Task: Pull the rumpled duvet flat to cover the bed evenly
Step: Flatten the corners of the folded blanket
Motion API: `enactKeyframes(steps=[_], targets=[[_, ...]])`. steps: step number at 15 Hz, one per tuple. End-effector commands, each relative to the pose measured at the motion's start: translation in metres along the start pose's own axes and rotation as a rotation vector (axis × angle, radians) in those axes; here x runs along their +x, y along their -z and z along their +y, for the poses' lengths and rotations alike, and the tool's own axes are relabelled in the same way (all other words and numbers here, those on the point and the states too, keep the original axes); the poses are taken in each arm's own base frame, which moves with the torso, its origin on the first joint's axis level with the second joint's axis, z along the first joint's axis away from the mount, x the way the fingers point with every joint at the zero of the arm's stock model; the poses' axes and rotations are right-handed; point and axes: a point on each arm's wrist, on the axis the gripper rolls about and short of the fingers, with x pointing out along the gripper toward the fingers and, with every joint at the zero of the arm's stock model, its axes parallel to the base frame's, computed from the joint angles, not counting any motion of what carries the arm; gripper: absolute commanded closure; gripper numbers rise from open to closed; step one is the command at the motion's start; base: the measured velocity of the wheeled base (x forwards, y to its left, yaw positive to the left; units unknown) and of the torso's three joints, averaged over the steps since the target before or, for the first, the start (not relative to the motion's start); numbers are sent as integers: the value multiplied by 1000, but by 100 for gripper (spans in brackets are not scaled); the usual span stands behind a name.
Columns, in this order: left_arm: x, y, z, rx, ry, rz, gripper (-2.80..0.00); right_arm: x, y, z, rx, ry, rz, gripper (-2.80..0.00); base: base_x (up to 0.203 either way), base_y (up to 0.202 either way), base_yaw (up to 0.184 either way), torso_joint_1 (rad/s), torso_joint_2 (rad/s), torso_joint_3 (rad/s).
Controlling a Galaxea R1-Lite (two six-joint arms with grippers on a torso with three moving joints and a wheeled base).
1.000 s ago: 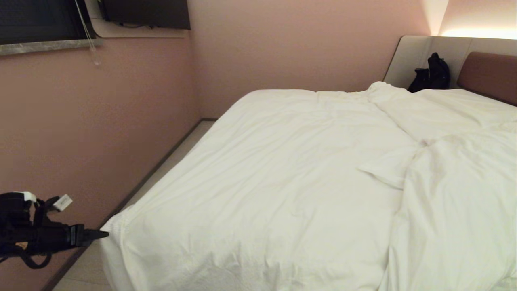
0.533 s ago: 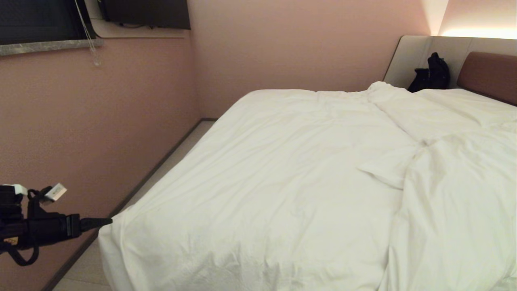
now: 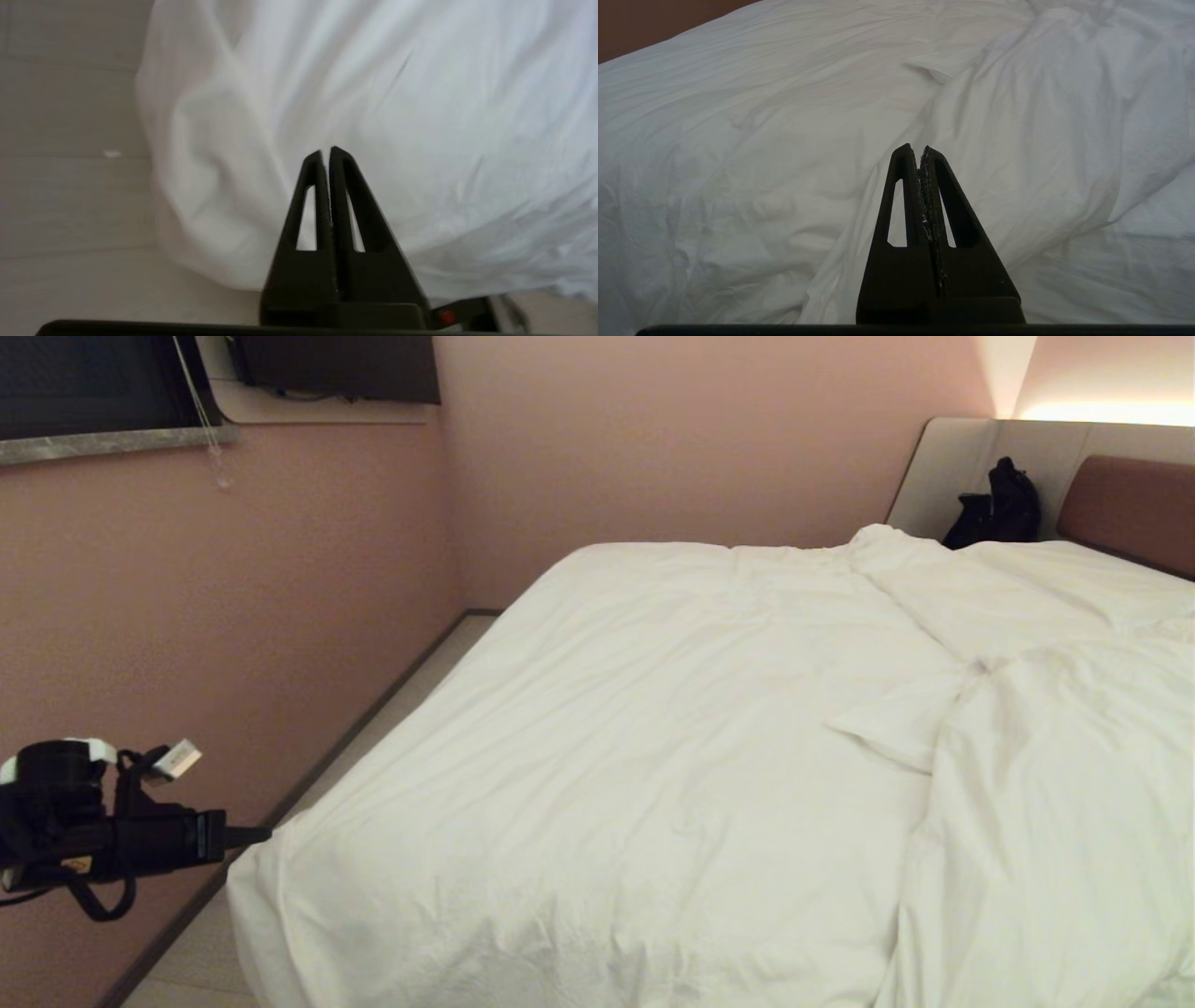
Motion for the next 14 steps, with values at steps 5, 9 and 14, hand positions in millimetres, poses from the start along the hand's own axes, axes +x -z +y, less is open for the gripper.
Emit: enactKeyframes(steps=[5,9,14], targets=[[27,-10,-2,1,-4,24,0,0,0,0,0,0,0,0,0,0,0,0,0,0],[46,-6,-7,14,-82,82,0,0,0,0,1,0,0,0,0,0,0,0,0,0],[60,-7,-10,29,-87,100,0,0,0,0,-1,0,0,0,0,0,0,0,0,0]])
